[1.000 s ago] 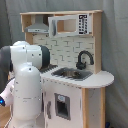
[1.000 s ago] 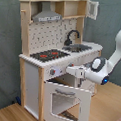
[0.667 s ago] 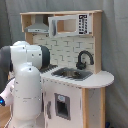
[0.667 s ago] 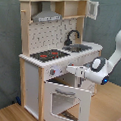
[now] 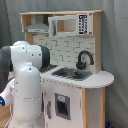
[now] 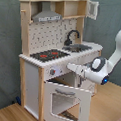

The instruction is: Play with the kitchen

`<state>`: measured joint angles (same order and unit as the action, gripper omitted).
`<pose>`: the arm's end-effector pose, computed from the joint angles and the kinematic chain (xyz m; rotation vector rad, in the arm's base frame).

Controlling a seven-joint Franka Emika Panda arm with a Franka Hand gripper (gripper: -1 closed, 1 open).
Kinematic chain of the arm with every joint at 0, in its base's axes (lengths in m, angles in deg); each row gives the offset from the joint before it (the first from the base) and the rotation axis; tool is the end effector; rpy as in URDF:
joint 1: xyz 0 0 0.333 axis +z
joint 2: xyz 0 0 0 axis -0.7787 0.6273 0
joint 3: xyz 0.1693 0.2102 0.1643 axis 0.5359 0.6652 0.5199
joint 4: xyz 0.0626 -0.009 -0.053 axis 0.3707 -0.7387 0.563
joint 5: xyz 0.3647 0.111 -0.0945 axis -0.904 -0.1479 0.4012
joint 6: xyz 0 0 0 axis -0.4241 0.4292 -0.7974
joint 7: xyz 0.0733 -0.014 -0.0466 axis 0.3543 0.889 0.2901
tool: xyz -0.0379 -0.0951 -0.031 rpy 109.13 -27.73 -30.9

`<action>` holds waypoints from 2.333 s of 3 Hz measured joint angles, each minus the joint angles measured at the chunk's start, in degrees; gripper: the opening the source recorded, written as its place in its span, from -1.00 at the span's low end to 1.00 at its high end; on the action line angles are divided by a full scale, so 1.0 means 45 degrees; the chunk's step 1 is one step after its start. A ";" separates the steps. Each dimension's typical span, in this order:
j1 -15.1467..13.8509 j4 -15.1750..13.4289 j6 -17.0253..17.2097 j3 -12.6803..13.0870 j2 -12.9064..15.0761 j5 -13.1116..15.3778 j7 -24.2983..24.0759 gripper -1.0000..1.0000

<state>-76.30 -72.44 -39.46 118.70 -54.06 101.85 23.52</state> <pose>0.3500 0.3579 0.3256 0.9727 1.3440 1.0045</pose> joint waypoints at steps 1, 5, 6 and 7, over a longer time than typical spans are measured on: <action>0.0000 0.0014 -0.0016 0.0004 0.0000 0.0000 -0.1297 -1.00; 0.0001 0.0046 -0.0043 0.0028 0.0002 0.0000 -0.5646 -1.00; 0.0001 0.0043 -0.0067 0.0030 0.0006 0.0000 -0.5660 1.00; 0.0050 0.0098 -0.0785 0.0843 0.0136 0.0080 -0.4467 1.00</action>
<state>-76.08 -72.00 -42.99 122.49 -53.45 102.22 3.41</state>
